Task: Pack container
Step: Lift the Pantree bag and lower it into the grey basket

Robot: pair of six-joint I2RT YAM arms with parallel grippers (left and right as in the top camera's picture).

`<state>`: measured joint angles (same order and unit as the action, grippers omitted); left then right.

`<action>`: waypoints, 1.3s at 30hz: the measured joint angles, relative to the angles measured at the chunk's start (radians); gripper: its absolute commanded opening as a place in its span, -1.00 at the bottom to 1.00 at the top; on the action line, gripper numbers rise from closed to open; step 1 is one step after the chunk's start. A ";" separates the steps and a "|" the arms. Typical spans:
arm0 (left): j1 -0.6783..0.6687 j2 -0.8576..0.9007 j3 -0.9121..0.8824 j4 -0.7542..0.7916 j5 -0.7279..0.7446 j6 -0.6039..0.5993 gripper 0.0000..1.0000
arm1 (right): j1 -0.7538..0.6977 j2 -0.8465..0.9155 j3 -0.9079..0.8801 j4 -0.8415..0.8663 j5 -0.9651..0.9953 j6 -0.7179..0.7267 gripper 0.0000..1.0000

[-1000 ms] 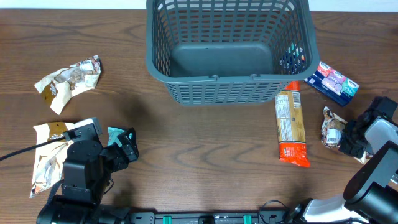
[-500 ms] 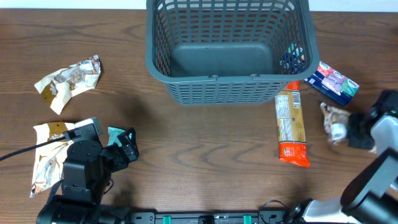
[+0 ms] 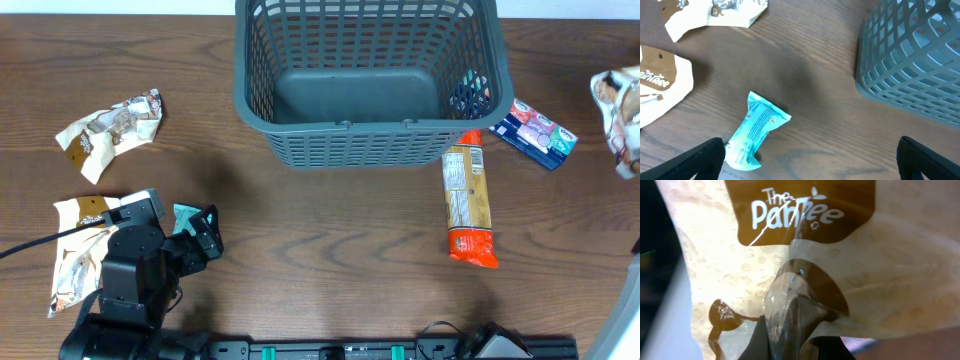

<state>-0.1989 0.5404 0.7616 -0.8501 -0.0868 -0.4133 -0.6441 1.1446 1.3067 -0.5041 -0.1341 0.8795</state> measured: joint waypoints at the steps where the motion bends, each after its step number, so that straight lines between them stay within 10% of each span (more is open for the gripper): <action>1: 0.000 0.000 0.000 0.000 0.000 0.000 0.97 | 0.000 -0.011 0.002 0.051 -0.071 -0.016 -0.97; 12: 0.000 0.000 0.000 0.000 0.000 0.000 0.97 | 0.188 0.024 0.004 0.484 -0.660 -0.076 -0.98; 27: 0.000 0.000 0.000 0.000 0.000 0.000 0.97 | 0.481 0.216 0.005 0.507 -0.771 -0.107 -0.98; 33: 0.000 0.000 0.000 0.000 0.000 0.000 0.97 | 0.540 0.303 0.106 0.396 -0.763 -0.140 -0.97; 39: 0.000 0.000 0.000 0.000 0.000 0.000 0.97 | 0.653 0.369 0.379 -0.104 -0.517 -0.310 -0.97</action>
<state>-0.1989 0.5404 0.7620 -0.8501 -0.0868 -0.4133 0.0086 1.5139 1.6859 -0.6083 -0.6510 0.5697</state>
